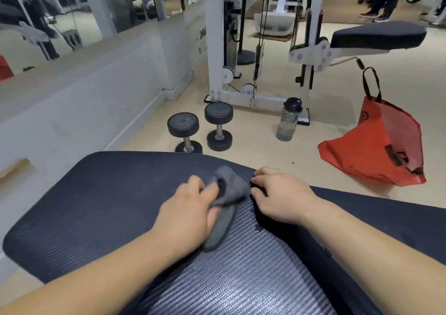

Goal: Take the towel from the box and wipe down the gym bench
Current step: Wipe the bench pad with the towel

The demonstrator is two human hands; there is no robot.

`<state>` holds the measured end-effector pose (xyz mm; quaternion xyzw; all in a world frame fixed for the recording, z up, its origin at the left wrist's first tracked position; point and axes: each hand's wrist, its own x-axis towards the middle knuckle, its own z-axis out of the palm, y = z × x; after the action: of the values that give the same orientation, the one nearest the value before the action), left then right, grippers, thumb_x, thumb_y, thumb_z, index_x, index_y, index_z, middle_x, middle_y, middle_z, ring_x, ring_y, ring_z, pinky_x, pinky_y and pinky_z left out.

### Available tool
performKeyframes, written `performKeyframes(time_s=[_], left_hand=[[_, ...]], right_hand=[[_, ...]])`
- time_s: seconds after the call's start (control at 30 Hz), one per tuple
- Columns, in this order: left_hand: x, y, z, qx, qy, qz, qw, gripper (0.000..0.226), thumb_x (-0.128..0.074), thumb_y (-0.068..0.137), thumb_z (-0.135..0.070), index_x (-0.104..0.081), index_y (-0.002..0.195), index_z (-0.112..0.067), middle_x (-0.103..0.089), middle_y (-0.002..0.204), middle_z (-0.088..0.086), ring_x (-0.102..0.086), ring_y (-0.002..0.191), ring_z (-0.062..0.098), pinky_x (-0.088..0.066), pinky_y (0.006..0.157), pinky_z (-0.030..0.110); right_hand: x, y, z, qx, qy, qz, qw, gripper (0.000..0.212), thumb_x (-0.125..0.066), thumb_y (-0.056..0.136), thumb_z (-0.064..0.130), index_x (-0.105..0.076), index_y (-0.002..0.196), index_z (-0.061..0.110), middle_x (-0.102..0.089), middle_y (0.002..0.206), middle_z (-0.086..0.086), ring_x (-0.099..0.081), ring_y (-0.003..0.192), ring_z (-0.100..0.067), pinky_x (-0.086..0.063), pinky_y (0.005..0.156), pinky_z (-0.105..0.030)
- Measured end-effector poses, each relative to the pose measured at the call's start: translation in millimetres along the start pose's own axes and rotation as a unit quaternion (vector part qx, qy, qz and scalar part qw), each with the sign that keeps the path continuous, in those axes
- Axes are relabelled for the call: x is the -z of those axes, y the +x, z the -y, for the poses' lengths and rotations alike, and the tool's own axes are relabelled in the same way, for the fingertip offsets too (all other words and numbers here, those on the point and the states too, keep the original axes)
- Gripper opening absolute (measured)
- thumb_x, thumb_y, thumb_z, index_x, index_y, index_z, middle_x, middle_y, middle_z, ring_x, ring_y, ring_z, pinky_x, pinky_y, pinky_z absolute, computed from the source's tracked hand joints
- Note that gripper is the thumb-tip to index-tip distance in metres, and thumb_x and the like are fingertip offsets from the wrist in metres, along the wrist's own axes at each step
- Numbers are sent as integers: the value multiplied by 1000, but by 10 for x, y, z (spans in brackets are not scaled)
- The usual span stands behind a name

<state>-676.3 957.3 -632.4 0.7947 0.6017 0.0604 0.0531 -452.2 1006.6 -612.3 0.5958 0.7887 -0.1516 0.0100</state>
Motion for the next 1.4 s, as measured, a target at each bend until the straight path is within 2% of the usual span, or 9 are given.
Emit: performKeyframes(time_s=[0.1, 0.27, 0.47, 0.63, 0.87, 0.97, 1.03, 1.2, 1.4], left_hand=[[122, 5, 348, -75, 12, 31, 997, 42, -49, 94, -53, -41, 135, -44, -45, 119, -6, -52, 105, 18, -56, 72, 41], [114, -127, 809, 234, 34, -50, 970, 37, -46, 99, -50, -54, 123, -23, -45, 109, 8, -54, 92, 32, -47, 65, 40], [281, -870, 745, 7, 24, 48, 999, 37, -43, 95, -59, -41, 128, -43, -43, 111, -6, -55, 98, 18, -55, 69, 40], [278, -895, 1144, 323, 49, -31, 945, 43, -40, 102, -49, -49, 128, -17, -47, 114, 14, -58, 99, 38, -46, 71, 42], [277, -1223, 713, -9, 6, 47, 999, 44, -44, 97, -58, -39, 137, -42, -46, 115, -3, -57, 104, 23, -53, 73, 40], [247, -1065, 910, 180, 11, -7, 984, 44, -44, 98, -55, -44, 137, -34, -48, 118, 4, -59, 108, 30, -53, 76, 43], [190, -1056, 760, 273, 23, -42, 961, 43, -42, 100, -53, -47, 132, -24, -46, 119, 8, -58, 107, 33, -49, 75, 42], [223, -1304, 407, -1, -11, 36, 999, 46, -42, 94, -60, -37, 136, -43, -46, 114, -2, -58, 107, 26, -57, 78, 45], [214, -879, 404, 268, 8, -27, 963, 48, -42, 100, -53, -46, 135, -20, -46, 118, 10, -60, 104, 34, -50, 77, 44]], right_hand=[[-51, -55, 32, -1, 8, -30, 1000, 39, -42, 102, 41, -68, 127, 25, -58, 142, 10, -53, 131, -20, -48, 105, -39], [-37, -216, 235, 43, 83, -163, 982, 34, -48, 101, 38, -69, 126, 29, -64, 130, 15, -59, 122, -15, -51, 99, -38], [-170, -384, 608, 139, 68, -71, 985, 41, -50, 99, 50, -65, 132, 31, -60, 132, 17, -53, 129, -9, -48, 100, -31], [-84, -586, 843, 166, 38, -3, 985, 89, -57, 79, 82, -47, 152, 31, -45, 154, 18, -38, 144, -4, -39, 114, -29], [-174, -687, 1074, 138, 50, 41, 988, 153, -68, 45, 96, -12, 166, 21, -26, 168, 8, -23, 155, -12, -28, 124, -33], [-211, -721, 1084, 146, 35, 50, 987, 157, -67, 43, 98, -8, 166, 21, -23, 169, 8, -20, 156, -12, -27, 125, -33], [-226, -743, 1080, 155, 12, 53, 987, 156, -67, 45, 97, -6, 166, 19, -20, 170, 8, -18, 156, -12, -26, 124, -32], [-98, -698, 1028, 138, 114, 52, 982, 138, -50, 56, 100, -20, 164, 21, -31, 167, 7, -26, 153, -9, -27, 124, -31], [-12, -713, 781, 106, 74, -65, 989, 49, -57, 96, 55, -63, 137, 28, -66, 131, 13, -61, 122, -9, -50, 104, -35]])
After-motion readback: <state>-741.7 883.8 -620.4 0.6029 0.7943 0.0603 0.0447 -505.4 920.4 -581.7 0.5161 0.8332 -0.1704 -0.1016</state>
